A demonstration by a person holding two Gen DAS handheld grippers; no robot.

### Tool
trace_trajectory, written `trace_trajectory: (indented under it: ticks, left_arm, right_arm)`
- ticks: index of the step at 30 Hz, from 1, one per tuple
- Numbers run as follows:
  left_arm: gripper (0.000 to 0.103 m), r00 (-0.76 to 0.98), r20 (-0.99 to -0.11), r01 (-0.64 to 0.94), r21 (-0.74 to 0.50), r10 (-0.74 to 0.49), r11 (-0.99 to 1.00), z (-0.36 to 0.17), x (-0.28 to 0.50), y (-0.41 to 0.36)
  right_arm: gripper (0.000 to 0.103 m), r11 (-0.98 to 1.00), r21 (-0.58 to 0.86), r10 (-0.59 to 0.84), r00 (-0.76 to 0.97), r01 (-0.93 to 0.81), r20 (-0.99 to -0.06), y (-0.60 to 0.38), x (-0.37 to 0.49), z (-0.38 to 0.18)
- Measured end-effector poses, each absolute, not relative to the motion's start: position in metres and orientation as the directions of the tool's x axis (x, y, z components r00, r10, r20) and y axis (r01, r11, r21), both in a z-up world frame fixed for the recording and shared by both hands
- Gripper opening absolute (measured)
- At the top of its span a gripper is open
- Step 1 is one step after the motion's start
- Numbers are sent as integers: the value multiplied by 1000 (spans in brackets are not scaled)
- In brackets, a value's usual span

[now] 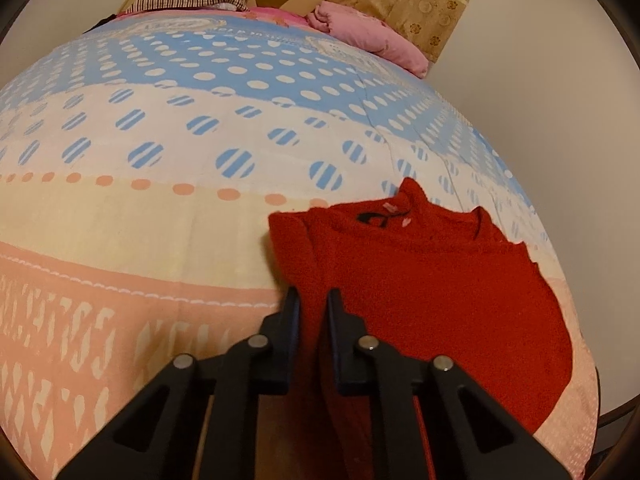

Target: Fold small clothes

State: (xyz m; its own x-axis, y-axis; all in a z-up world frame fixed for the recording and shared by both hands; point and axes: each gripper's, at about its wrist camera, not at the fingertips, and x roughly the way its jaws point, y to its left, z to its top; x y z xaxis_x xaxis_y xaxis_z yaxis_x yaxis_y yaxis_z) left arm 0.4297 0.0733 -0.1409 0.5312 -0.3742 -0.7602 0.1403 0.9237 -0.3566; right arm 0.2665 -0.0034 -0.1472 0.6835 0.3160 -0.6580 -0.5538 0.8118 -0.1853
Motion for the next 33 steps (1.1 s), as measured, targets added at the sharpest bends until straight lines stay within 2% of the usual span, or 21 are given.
trace_trajectory:
  ticks: [14,33]
  left_arm:
    - [12,562,-715,169,-393,-416,904,-96,425,44]
    - [11,530,-671,319,-409,-519,855,-59,421,-78]
  right_arm:
    - [9,877,-23,375,714,-480,-591,-67,267,-123]
    - [9,914,195,403,740,-356,-538,-182,256,-107]
